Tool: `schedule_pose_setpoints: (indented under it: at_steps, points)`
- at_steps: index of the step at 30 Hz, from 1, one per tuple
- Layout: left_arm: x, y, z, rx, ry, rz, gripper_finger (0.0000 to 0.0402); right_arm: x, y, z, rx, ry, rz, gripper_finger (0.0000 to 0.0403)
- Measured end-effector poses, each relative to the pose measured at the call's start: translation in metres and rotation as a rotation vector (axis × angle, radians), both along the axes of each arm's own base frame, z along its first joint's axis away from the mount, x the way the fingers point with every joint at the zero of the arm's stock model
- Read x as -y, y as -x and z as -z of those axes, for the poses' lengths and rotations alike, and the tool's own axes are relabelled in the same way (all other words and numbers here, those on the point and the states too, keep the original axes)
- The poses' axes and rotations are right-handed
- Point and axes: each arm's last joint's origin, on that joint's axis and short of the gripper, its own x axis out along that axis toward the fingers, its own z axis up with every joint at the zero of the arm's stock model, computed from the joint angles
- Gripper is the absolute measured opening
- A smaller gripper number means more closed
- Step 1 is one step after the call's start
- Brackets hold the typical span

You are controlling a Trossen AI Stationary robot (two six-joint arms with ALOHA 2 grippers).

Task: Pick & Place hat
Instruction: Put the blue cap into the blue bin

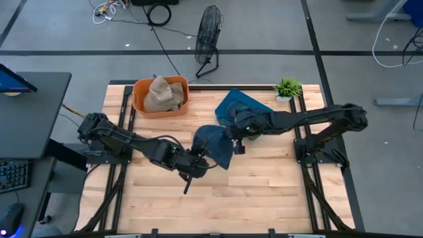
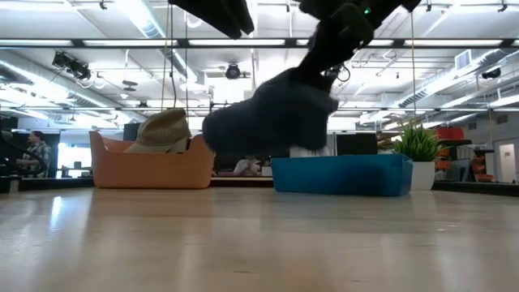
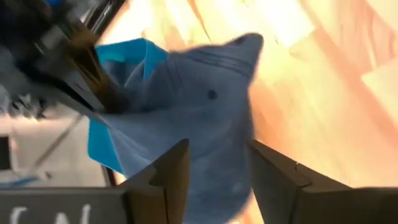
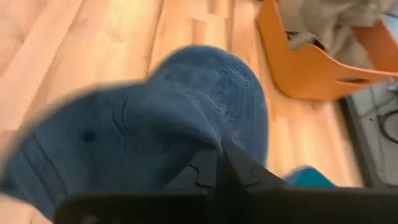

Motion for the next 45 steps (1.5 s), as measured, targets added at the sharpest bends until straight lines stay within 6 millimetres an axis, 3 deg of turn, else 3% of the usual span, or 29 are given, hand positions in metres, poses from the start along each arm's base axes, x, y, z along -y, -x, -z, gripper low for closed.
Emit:
schedule_pose_setpoints:
  at_steps: [11, 18, 24, 28, 37, 45]
  points:
    - [0.0, 0.0, 0.0, 0.058, 0.113, -0.125, 0.0166, 0.041, 0.068, -0.059, 0.076, 0.196, 0.237, 0.0003]
    - [0.0, -0.001, -0.001, 0.077, 0.137, -0.147, 0.0152, 0.069, 0.098, -0.045, -0.194, 0.212, 0.275, 0.0003]
    - [0.001, -0.001, -0.001, 0.082, 0.139, -0.147, 0.0132, 0.089, 0.095, -0.025, -0.291, 0.259, 0.216, 0.0003]
    - [0.001, -0.001, -0.001, 0.084, 0.144, -0.153, 0.0122, 0.1, 0.093, -0.01, -0.286, 0.181, 0.242, 0.0003]
    - [0.0, -0.001, -0.001, 0.096, 0.172, -0.185, 0.0115, 0.12, 0.084, -0.016, -0.118, 0.187, 0.292, 0.0004]
    - [-0.004, -0.003, -0.001, 0.097, 0.171, -0.197, 0.0115, 0.133, 0.082, 0.009, -0.238, 0.05, 0.297, 0.0004]
